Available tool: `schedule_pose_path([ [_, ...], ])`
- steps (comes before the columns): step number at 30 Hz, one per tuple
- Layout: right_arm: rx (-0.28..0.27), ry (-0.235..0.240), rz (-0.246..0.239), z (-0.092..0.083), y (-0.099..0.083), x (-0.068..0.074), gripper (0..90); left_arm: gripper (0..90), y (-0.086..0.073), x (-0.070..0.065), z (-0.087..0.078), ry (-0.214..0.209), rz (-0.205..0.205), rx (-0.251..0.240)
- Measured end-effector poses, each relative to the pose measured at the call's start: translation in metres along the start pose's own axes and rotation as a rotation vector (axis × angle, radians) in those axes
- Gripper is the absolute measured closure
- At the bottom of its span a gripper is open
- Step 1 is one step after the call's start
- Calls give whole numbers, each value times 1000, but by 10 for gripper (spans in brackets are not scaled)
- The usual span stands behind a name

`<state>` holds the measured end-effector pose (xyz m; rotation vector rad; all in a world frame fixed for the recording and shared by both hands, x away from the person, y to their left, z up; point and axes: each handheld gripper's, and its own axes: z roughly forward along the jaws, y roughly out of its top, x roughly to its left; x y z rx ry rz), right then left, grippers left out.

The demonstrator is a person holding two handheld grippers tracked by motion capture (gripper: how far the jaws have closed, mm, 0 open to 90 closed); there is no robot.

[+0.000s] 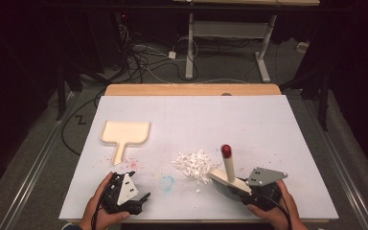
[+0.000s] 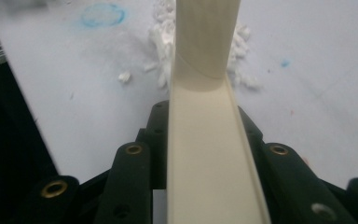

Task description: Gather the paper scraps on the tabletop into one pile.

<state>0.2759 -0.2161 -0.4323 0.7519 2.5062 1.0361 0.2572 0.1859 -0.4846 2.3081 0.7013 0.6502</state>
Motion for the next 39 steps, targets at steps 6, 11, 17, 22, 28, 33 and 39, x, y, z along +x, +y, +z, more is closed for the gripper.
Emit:
schedule_pose_path([
  [6, -54, 0, -15, 18, 22, 1, 683, 154, 0, 0, 1, -9, -2, 0],
  [11, -149, -4, 7, 18, 41, -5, 683, 154, -1, 1, 1, -9, -7, -6],
  [17, -198, -12, 22, -4, 39, -11, 682, 154, -1, 2, 0, -10, -10, -7],
  [22, -222, -54, 30, -25, 31, -16, 682, 154, -1, 1, 0, -9, -5, -11],
  [28, -205, -186, 86, -18, 9, -31, 682, 154, 2, 0, 2, -17, 3, -12],
  [33, -173, -255, 95, 14, -2, -46, 682, 155, 3, 0, 3, -24, 16, -7],
  [39, -61, -232, 163, 11, -4, -51, 682, 167, 0, 0, 3, -32, 25, 1],
])
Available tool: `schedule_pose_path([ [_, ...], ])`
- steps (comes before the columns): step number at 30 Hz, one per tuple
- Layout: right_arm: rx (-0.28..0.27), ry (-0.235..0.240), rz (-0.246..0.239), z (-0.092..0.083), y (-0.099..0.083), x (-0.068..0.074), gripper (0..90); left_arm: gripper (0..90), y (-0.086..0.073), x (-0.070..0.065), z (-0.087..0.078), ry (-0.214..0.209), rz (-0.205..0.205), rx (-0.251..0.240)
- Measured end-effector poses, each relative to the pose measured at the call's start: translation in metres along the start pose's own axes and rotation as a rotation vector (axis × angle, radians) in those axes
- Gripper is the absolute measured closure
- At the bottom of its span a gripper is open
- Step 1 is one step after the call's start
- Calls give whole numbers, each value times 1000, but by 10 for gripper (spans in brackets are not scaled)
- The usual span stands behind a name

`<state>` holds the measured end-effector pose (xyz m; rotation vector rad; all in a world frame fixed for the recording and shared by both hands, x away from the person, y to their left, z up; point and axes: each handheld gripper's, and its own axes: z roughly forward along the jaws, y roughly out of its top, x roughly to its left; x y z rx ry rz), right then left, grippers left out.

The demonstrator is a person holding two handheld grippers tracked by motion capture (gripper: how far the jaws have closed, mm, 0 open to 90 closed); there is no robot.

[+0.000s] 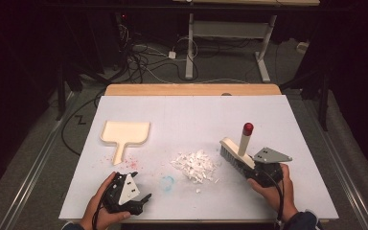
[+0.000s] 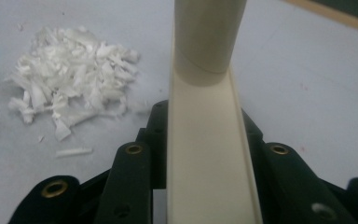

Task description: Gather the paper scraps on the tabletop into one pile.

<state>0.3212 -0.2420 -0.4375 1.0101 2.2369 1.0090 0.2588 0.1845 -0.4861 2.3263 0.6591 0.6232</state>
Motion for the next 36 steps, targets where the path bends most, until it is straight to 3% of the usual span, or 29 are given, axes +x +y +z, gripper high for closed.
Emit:
schedule_pose_path([
  [1, 62, 22, 21, -4, 3, -5, 683, 169, 0, -1, -1, 0, -1, -1],
  [2, 62, 22, 21, -4, 3, -5, 683, 169, 0, -1, -1, 1, 1, -4],
  [4, 143, 79, 72, -4, 11, -10, 683, 181, 1, -2, -3, 3, 1, -9],
  [6, 142, 84, 79, -2, 13, -9, 683, 181, 1, -3, -3, 2, 0, -10],
  [7, 139, 120, 100, 4, 17, 0, 683, 181, 1, -3, -3, 0, 1, -9],
  [8, 139, 120, 100, 4, 17, 0, 683, 181, 1, -3, -2, -2, -2, -11],
  [9, 128, 148, 113, 13, 24, 12, 683, 182, 2, -1, -1, -6, -9, -13],
  [10, 128, 148, 113, 13, 24, 12, 683, 182, 2, -1, -1, -6, -9, -13],
  [11, 123, 103, 76, 22, 32, 26, 683, 182, 2, -1, -1, -8, -13, -14],
  [15, 88, 69, 55, 35, 42, 46, 684, 182, 1, 0, -1, -13, -14, -15],
  [22, 22, 48, 42, 40, 51, 58, 684, 182, 1, 0, 0, -24, -11, -17],
  [25, -6, 28, 10, 27, 51, 54, 683, 182, 1, 0, -2, -19, -9, -18],
  [27, -20, 42, 16, 22, 51, 50, 683, 182, 0, 0, -2, -18, -9, -18],
  [29, -34, 76, 3, 3, 48, 40, 683, 182, 0, 0, -1, -14, -11, -15],
  [30, -34, 76, 3, 3, 48, 40, 683, 182, 0, 0, -1, -11, -7, -11],
  [31, -39, 83, -11, -10, 43, 35, 683, 182, 0, 0, -1, -10, -4, -8],
  [32, -39, 83, -11, -10, 43, 35, 683, 182, 0, 0, -1, -9, -1, -6],
  [36, -49, 102, -48, -41, 28, 24, 683, 182, 1, -1, -1, -7, 1, -7],
])
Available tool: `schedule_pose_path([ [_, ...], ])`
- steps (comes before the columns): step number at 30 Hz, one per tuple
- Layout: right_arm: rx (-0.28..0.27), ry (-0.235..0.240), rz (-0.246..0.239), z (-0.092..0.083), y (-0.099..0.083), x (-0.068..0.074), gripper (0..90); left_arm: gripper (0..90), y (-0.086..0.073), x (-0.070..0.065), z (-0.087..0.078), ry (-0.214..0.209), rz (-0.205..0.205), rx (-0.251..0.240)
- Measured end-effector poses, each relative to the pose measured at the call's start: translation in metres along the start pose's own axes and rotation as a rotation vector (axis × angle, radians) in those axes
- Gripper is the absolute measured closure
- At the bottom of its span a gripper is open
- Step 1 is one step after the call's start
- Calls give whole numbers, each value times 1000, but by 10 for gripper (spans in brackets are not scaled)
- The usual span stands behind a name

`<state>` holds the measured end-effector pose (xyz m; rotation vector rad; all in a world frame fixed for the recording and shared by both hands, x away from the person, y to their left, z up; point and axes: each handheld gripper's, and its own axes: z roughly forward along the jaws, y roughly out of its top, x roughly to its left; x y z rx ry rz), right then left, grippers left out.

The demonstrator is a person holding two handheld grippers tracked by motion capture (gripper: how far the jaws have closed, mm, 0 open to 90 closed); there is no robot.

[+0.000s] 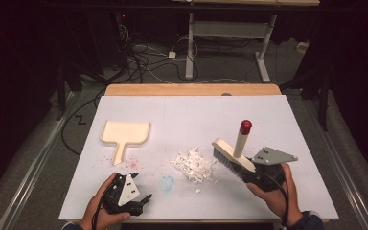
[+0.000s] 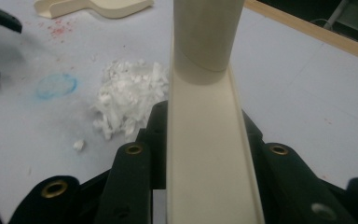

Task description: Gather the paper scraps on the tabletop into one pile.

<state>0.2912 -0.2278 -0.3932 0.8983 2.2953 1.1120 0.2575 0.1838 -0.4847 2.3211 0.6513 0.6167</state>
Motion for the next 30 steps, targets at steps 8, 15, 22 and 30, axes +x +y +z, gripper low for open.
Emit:
schedule_pose_path([
  [8, 95, 53, -24, -19, -29, 6, 683, 182, -1, 1, -1, 20, -7, 4],
  [15, 138, 107, -59, 9, -29, 27, 683, 181, 0, 1, -1, 18, -8, 0],
  [22, 76, 114, -75, 35, -10, 35, 683, 182, -1, 3, 0, -7, -16, -10],
  [30, -18, 103, -51, 8, 1, 21, 683, 181, -2, 4, -1, -5, -18, -9],
])
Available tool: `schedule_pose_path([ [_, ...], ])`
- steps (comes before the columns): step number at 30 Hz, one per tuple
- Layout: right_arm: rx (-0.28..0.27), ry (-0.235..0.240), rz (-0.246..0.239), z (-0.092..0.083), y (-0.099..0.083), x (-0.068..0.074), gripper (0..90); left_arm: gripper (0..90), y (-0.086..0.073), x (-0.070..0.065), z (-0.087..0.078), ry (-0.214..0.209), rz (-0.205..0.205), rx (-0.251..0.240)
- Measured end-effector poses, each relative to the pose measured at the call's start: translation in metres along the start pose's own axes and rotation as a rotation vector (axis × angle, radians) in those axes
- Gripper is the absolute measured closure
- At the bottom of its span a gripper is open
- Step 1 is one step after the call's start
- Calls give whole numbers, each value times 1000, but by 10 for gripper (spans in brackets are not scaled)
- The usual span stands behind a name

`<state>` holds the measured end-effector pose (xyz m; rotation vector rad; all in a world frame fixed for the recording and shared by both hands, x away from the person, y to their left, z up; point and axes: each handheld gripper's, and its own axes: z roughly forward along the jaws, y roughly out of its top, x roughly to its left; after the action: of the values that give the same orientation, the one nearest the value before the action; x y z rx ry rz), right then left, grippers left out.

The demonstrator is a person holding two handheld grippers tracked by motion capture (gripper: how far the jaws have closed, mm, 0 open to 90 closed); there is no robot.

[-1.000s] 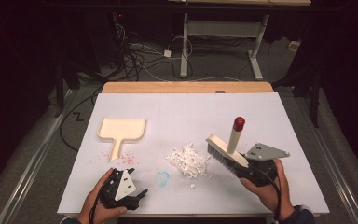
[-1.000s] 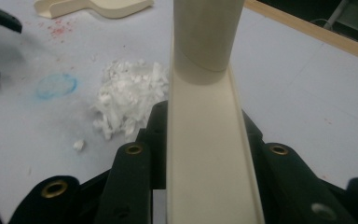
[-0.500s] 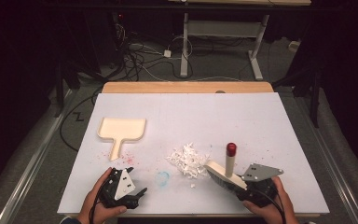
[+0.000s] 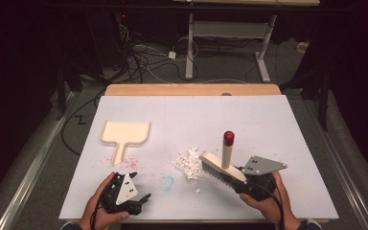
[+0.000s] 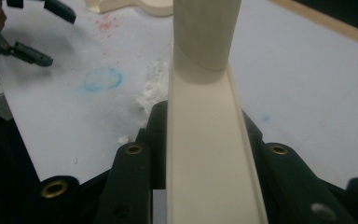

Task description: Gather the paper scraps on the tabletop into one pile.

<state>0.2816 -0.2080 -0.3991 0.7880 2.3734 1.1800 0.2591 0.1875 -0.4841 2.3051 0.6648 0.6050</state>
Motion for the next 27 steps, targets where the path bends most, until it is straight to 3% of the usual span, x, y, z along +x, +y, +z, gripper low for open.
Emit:
schedule_pose_path([
  [2, -42, -70, 36, -9, -1, -10, 682, 182, 1, -1, 1, 1, 3, 0],
  [5, -35, -129, 61, -6, -4, -16, 682, 182, 2, -1, 1, 4, 7, 3],
  [7, 6, -223, 81, 11, -14, -24, 683, 182, 2, -1, 2, 3, 6, 5],
  [8, 6, -223, 81, 11, -14, -24, 683, 182, 2, -1, 2, 2, 5, 6],
  [11, 54, -265, 96, 34, -24, -30, 683, 182, 2, -1, 2, -2, 9, 7],
  [16, 43, -228, 99, 46, -20, -15, 683, 181, 1, -1, 2, -14, 9, 2],
  [18, 22, -185, 82, 58, -12, -3, 683, 182, 1, -1, 2, -15, 10, 3],
  [21, 18, -170, 62, 64, -8, 2, 683, 182, 2, -1, 2, -13, 13, 3],
  [24, 4, -152, 57, 62, -3, 5, 682, 181, 1, -1, 1, -9, 14, 5],
  [25, -14, -176, 39, 55, 0, 5, 682, 182, 1, -1, 1, -10, 12, 5],
  [27, -23, -182, 36, 51, 1, 4, 682, 182, 0, -1, 0, -6, 11, 4],
])
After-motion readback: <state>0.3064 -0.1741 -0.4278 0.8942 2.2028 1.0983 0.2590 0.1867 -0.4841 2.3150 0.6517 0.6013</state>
